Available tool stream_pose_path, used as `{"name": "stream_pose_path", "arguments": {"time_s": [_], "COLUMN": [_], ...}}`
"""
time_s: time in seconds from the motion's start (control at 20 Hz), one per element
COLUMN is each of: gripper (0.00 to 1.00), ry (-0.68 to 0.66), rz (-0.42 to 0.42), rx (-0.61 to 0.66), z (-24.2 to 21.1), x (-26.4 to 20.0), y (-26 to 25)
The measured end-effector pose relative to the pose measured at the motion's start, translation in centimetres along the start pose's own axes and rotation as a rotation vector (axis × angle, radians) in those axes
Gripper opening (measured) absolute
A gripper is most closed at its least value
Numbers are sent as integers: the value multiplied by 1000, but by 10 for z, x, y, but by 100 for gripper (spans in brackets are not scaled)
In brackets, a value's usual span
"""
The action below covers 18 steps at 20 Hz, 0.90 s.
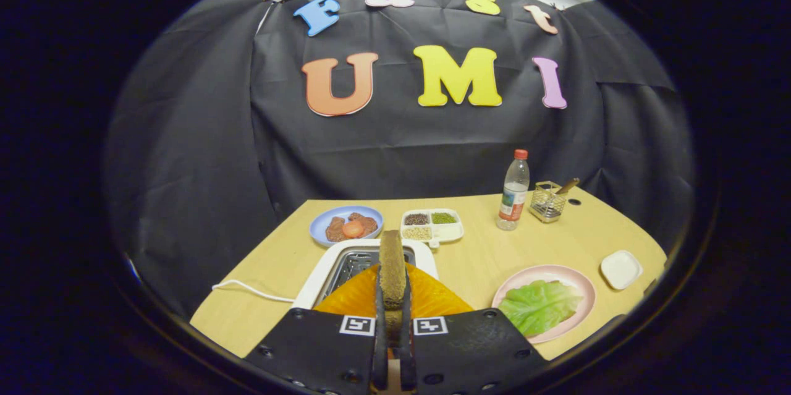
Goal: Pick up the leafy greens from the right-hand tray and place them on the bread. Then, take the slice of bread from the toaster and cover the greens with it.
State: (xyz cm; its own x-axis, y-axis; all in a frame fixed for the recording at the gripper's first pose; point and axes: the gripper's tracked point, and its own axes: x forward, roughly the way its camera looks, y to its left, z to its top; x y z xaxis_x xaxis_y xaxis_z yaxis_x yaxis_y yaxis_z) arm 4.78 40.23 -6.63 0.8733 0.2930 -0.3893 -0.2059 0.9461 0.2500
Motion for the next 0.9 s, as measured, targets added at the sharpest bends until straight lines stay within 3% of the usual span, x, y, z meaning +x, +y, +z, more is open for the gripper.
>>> {"name": "stream_pose_path", "arguments": {"time_s": [0.5,0.7,0.9], "gripper": [8,8,8], "ry": [-158,-208,-160], "rz": [120,42,-23], "rx": [158,164,190], "z": [75,77,46], "x": [-52,-66,-47], "y": [-21,-83,-140]}}
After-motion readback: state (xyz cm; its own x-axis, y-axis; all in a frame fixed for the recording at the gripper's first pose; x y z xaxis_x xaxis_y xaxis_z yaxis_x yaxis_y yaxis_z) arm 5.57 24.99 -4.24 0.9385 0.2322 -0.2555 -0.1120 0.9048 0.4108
